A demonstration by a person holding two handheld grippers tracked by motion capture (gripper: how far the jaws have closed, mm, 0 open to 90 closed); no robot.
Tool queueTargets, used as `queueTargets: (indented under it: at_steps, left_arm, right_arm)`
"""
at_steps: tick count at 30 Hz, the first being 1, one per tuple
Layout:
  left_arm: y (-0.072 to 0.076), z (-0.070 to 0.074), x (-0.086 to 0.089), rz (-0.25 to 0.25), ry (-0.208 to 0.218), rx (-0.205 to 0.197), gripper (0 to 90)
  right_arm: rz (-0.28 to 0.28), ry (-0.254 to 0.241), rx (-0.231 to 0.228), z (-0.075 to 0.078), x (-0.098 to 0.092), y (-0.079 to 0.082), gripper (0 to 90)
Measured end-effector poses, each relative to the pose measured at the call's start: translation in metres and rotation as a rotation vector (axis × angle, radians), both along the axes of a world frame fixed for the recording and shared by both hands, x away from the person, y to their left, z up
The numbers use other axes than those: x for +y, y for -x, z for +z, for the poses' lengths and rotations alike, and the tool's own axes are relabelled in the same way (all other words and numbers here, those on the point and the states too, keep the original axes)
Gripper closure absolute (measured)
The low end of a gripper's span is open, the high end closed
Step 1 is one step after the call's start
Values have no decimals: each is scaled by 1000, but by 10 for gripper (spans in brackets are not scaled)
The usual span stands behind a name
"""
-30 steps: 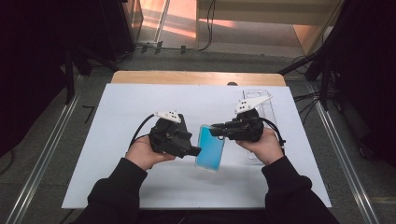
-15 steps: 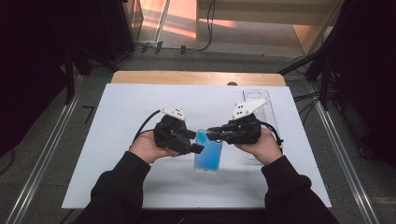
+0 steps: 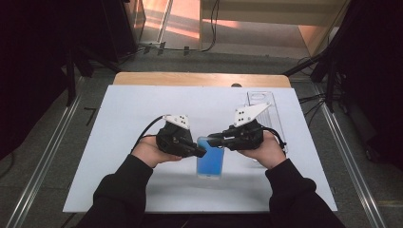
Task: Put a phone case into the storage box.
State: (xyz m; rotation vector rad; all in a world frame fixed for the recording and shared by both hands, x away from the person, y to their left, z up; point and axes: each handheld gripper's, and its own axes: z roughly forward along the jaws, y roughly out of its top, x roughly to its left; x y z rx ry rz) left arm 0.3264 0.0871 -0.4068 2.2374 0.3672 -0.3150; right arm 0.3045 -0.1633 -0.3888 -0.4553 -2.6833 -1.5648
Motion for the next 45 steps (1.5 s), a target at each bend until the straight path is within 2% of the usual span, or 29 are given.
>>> queueTargets:
  at_steps: [2, 6, 10, 14, 18, 21, 25, 27, 32, 35, 38, 41, 45]
  left_arm:
    - [-2, 0, 1, 7, 2, 36, 808]
    - [-3, 1, 2, 16, 0, 54, 811]
    - [-3, 3, 4, 43, -2, 64, 811]
    - [-3, 6, 8, 59, -15, 45, 810]
    - [-5, 10, 13, 96, -16, 49, 809]
    - [-5, 13, 16, 141, -38, 40, 809]
    - [-8, 15, 21, 205, -42, 32, 808]
    - [-10, 17, 24, 236, -45, 28, 808]
    - [-12, 22, 31, 325, -23, 22, 808]
    - [-14, 25, 35, 391, -14, 22, 807]
    - [-13, 27, 38, 443, -18, 0, 806]
    - [-13, 29, 39, 487, -18, 2, 806]
    - [-13, 32, 39, 558, -19, 11, 805]
  right_arm:
    - [4, 2, 3, -1, 0, 0, 775]
    - [-8, -14, 47, -2, 0, -2, 760]
    - [-26, -36, 73, -2, -1, -3, 615]
    - [-93, -55, 120, 2, -3, -4, 471]
    - [-161, -66, 132, 5, -3, -4, 337]
    - [-198, -84, 155, 6, -4, -4, 274]
    - [-207, -101, 195, 6, -8, -5, 256]
    - [-227, -99, 196, 4, -8, -6, 226]
    - [-291, -72, 167, -1, -8, -7, 0]
    - [-323, -50, 160, -5, -6, -7, 0]
    - [-336, -50, 193, -10, -3, -7, 0]
    - [-356, -29, 186, -14, 1, -6, 0]
    - [-441, 6, 172, -16, 9, -2, 0]
